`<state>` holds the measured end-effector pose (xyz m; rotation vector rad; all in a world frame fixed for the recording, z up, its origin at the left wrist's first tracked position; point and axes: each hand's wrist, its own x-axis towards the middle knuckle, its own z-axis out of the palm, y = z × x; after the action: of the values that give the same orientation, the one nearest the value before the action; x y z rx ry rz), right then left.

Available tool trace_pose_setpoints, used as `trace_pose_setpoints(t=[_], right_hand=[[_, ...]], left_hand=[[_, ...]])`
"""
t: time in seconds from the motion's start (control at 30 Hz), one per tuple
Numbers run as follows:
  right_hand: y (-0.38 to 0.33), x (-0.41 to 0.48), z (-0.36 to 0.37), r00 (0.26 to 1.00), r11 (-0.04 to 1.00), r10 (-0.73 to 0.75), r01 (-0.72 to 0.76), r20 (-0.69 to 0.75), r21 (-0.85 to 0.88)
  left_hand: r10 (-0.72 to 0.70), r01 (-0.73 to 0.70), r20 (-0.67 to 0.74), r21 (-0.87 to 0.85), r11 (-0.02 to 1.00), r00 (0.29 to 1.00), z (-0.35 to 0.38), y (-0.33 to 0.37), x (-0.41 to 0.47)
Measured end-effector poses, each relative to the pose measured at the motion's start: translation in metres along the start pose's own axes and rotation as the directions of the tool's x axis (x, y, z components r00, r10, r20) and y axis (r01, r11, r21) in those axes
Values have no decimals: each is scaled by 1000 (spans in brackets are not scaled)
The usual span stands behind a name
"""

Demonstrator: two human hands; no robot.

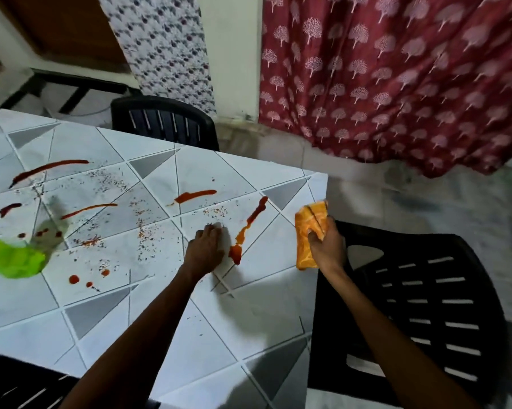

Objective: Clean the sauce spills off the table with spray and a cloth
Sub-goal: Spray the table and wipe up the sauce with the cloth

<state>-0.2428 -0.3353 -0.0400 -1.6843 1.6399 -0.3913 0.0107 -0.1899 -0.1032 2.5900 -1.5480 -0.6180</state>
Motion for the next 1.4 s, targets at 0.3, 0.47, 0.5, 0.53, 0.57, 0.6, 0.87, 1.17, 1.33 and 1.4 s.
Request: trace_pose_setpoints(t=[0.3, 0.47, 0.5, 0.53, 0.57, 0.6, 0.87, 1.17, 1.33, 1.4], right_hand=[[-23, 75, 29, 997, 979, -67, 56, -48, -193], [-65, 93, 87, 995, 990, -81, 88, 65, -108], [-75, 92, 100, 992, 989, -99, 107, 83, -99], [-87, 87, 113, 987, 986, -121, 132, 106, -103], [-99, 81, 130, 979, 980, -154, 169, 134, -103], [-110, 73, 146, 968, 973, -187, 206, 169, -102], [-165, -8, 249, 886, 944, -328, 324, 326, 70], [-173, -21, 243, 910, 949, -314, 301, 271, 91], [-178, 20, 191, 936, 941, -333, 338, 110, -21], [-176, 45, 180, 935, 928, -353, 355, 44, -116]], left_hand=[[29, -30, -84, -5, 1000, 996, -13, -21, 24], [1, -3, -115, -16, 1000, 993, -25, -52, 40], [1, -5, -130, -34, 999, 992, -26, -59, 40], [-1, -7, -147, -54, 999, 989, -26, -65, 38], [-10, -3, -159, -76, 997, 987, -27, -75, 36], [-20, 5, -167, -92, 996, 986, -27, -83, 34], [-2, -30, -226, -136, 990, 974, -29, -156, 17], [-41, 6, -246, -138, 990, 968, -36, -200, 7], [-69, 35, -238, -142, 989, 969, -39, -216, 14], [-96, 58, -221, -172, 983, 970, -39, -219, 15]])
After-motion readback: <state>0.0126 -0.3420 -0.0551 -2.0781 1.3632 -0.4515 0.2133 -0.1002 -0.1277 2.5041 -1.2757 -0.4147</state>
